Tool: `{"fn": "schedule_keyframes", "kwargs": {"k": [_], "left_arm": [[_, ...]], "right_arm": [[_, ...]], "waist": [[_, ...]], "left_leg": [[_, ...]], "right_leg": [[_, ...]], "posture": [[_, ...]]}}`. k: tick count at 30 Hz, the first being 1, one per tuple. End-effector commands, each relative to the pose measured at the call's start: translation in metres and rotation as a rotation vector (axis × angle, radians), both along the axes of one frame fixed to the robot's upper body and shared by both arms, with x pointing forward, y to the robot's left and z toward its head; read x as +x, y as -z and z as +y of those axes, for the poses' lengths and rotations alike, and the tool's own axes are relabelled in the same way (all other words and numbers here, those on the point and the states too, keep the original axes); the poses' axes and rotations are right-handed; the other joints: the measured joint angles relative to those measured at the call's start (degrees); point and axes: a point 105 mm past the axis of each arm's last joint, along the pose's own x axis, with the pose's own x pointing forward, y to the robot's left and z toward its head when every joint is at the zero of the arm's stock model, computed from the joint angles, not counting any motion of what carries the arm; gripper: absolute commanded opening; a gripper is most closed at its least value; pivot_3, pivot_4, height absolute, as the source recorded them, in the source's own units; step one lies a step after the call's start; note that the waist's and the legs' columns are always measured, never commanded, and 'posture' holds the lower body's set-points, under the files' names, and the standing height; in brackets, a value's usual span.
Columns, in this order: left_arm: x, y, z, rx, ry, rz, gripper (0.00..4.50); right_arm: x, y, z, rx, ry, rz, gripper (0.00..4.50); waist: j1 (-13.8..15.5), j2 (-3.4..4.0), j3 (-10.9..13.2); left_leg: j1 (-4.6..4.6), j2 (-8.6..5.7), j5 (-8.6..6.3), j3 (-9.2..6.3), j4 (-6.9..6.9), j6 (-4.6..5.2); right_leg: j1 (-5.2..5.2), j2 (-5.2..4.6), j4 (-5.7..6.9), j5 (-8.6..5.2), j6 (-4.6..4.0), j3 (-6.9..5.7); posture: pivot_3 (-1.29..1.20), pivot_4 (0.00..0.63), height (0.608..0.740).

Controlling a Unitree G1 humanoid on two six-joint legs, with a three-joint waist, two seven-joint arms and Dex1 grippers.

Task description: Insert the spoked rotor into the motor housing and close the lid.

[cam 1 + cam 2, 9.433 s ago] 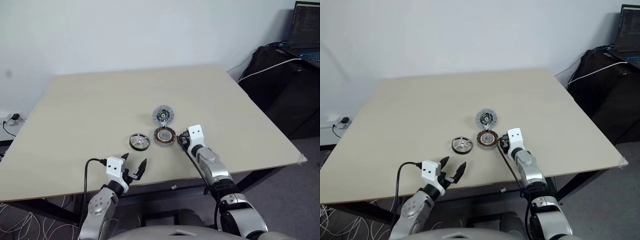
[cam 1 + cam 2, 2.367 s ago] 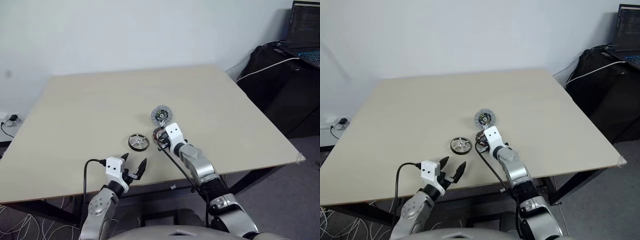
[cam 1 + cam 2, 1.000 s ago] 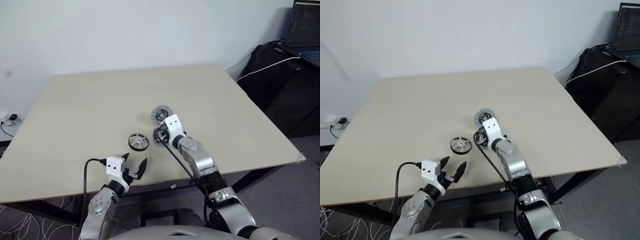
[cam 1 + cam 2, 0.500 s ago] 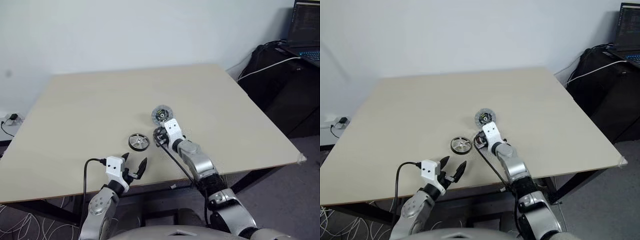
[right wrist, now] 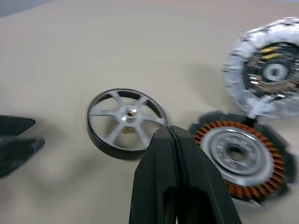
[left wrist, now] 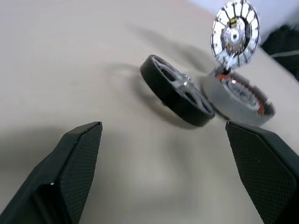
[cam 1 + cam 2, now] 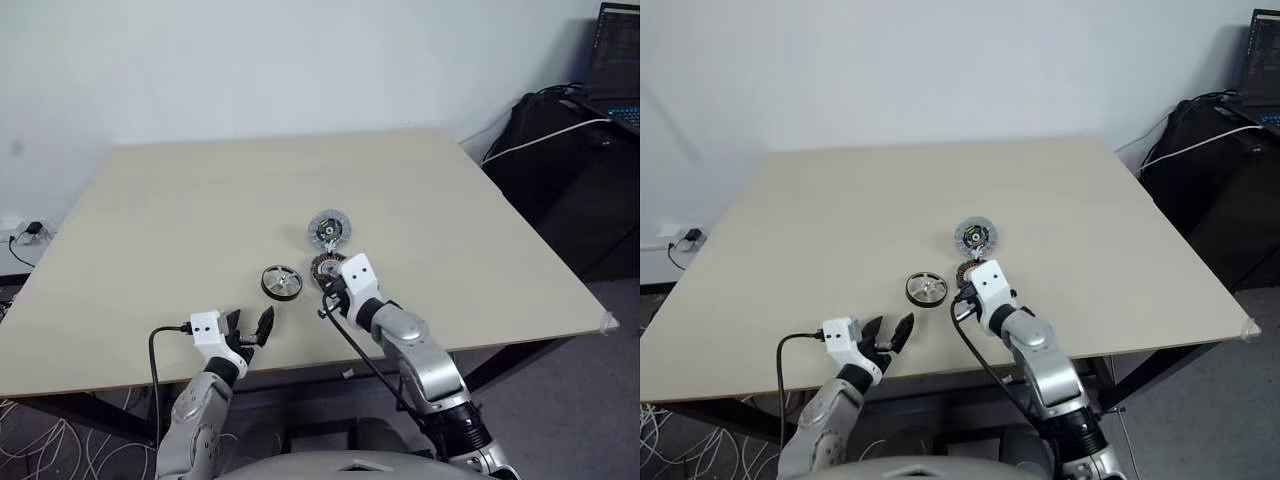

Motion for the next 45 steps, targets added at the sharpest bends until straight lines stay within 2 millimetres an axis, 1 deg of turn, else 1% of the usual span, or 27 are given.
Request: {"fn": "schedule_keyframes", "kwargs": {"k": [1,6,10,14,17,24,29,36,39,45], "left_arm": [[0.015,-0.014,-0.003,-0.083,-0.001,-0.030,4.50],[0.033,-0.020,-0.005,-0.125,-0.025,-0.018,4.50],[0.039,-0.014,-0.011,-0.111,-0.005,0.034,4.50],[0.042,-0.009,-0.014,-0.115,0.004,0.082,4.50],[0.043,-0.006,-0.016,-0.153,-0.001,0.121,4.50],[0.046,-0.009,-0.023,-0.270,0.018,0.143,4.50],[0.048,-0.008,-0.030,-0.306,0.029,0.169,4.50],[0.051,-0.002,-0.039,-0.330,0.037,0.231,4.50],[0.054,-0.002,-0.044,-0.345,0.045,0.242,3.93],[0.057,-0.002,-0.051,-0.365,0.052,0.252,1.96]], "right_arm": [[0.001,-0.017,-0.007,0.031,0.036,-0.042,0.02],[-0.004,-0.017,-0.013,0.037,0.058,-0.034,0.02],[-0.010,-0.018,-0.016,0.048,0.041,-0.038,0.02],[-0.014,-0.017,-0.018,0.046,0.037,-0.033,0.02],[-0.016,-0.016,-0.019,0.045,0.038,-0.030,0.02],[-0.021,-0.016,-0.019,0.052,0.027,-0.024,0.02],[-0.029,-0.016,-0.020,0.053,0.006,-0.017,0.02],[-0.034,-0.018,-0.021,0.058,0.006,-0.019,0.02],[-0.034,-0.017,-0.022,0.059,0.013,-0.018,0.00],[-0.034,-0.017,-0.024,0.057,0.022,-0.018,0.00]], "waist": [[0.04,-0.10,0.06],[0.13,-0.23,0.14],[0.12,-0.28,0.14],[0.11,-0.37,0.20],[0.12,-0.38,0.20],[0.14,-0.44,0.24],[0.21,-0.47,0.25],[0.38,-0.47,0.24],[0.53,-0.47,0.23],[0.74,-0.51,0.25]], "left_leg": [[0.00,0.00,0.00,0.00,0.00,0.00],[-0.01,-0.01,0.05,0.01,-0.02,0.08],[-0.01,-0.02,0.05,0.01,-0.01,0.08],[-0.01,-0.03,0.06,0.00,-0.01,0.09],[-0.01,-0.02,0.05,0.00,0.00,0.08],[-0.01,-0.02,0.05,0.00,0.00,0.07],[-0.01,-0.02,0.02,0.00,0.01,0.03],[0.02,-0.03,0.01,0.00,0.06,0.01],[0.03,-0.03,0.01,-0.01,0.08,0.01],[0.01,-0.05,0.01,-0.01,0.11,0.00]], "right_leg": [[0.00,0.01,0.00,0.00,0.00,0.00],[0.00,0.02,-0.05,0.01,-0.01,0.02],[0.01,0.03,-0.06,0.01,0.00,0.02],[0.02,0.03,-0.06,0.01,0.00,0.02],[0.02,0.03,-0.05,0.02,0.01,0.01],[0.02,0.02,-0.06,0.02,0.01,0.02],[0.04,0.02,-0.07,0.02,0.02,0.01],[0.12,0.02,-0.07,0.04,0.05,0.01],[0.15,0.01,-0.07,0.05,0.08,0.01],[0.14,0.01,-0.10,0.07,0.10,0.02]], "posture": [[0.00,0.000,0.740],[0.00,0.000,0.740],[0.00,0.000,0.740],[0.00,0.000,0.740],[0.00,0.000,0.740],[0.00,0.000,0.740],[0.00,0.000,0.740],[0.00,0.000,0.740],[0.00,0.000,0.740],[0.00,0.000,0.740]]}}
